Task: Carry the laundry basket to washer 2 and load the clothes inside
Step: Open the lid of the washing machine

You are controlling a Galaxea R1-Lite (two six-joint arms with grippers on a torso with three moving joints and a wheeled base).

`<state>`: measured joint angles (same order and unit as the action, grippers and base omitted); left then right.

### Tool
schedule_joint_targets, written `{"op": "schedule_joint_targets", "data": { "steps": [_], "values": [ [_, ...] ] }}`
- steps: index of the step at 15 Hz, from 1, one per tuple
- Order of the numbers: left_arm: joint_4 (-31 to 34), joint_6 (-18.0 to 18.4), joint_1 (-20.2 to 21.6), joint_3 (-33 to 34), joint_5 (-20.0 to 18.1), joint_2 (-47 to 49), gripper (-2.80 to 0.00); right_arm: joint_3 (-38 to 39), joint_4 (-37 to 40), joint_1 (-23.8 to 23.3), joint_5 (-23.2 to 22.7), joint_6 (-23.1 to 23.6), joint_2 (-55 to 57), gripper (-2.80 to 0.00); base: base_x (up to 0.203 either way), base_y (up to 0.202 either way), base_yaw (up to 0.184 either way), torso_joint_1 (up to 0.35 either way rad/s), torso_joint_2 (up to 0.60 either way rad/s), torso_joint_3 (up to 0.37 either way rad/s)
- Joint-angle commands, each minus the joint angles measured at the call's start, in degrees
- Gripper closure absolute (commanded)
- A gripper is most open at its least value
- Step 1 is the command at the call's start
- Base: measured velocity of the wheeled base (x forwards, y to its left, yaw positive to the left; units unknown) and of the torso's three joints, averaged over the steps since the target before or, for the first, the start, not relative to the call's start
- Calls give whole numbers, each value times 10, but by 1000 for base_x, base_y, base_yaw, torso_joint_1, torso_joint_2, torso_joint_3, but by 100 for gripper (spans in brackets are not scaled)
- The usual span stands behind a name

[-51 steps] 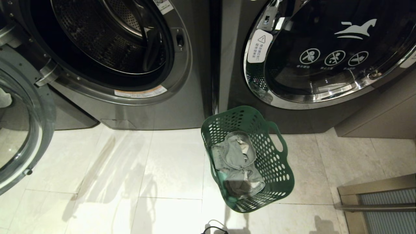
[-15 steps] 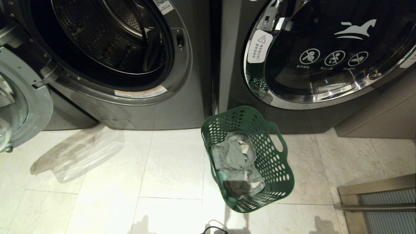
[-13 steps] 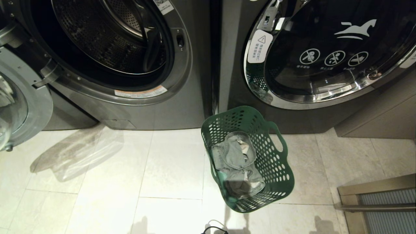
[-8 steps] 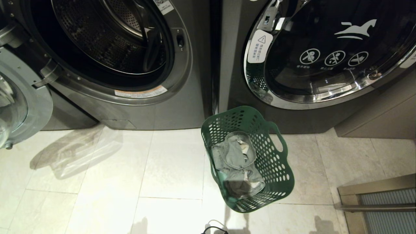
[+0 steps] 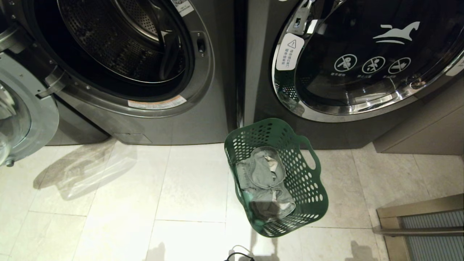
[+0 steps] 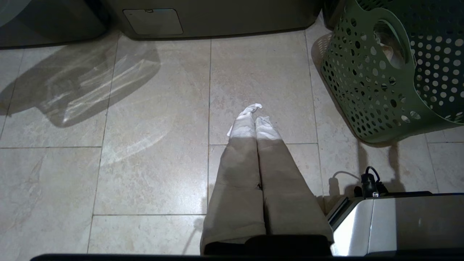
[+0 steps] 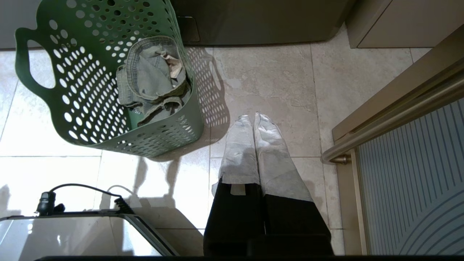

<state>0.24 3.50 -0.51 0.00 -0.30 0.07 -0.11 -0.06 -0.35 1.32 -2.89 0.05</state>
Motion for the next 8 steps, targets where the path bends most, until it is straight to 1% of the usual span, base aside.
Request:
{"op": "schedule_joint_targets", "data": {
  "steps": [1, 5, 6, 8],
  "values": [
    [0, 0, 0, 0, 0, 1, 0, 0, 0, 0, 0, 0, 0, 0, 0, 0, 0, 0, 0, 0],
    [-1, -1, 0, 0, -1, 1, 0, 0, 0, 0, 0, 0, 0, 0, 0, 0, 0, 0, 0, 0],
    [-1, -1, 1, 0, -1, 1, 0, 0, 0, 0, 0, 0, 0, 0, 2, 104, 0, -3, 4, 5],
    [-1, -1, 0, 0, -1, 1, 0, 0, 0, 0, 0, 0, 0, 0, 0, 181, 0, 2, 1, 2]
  ]
}}
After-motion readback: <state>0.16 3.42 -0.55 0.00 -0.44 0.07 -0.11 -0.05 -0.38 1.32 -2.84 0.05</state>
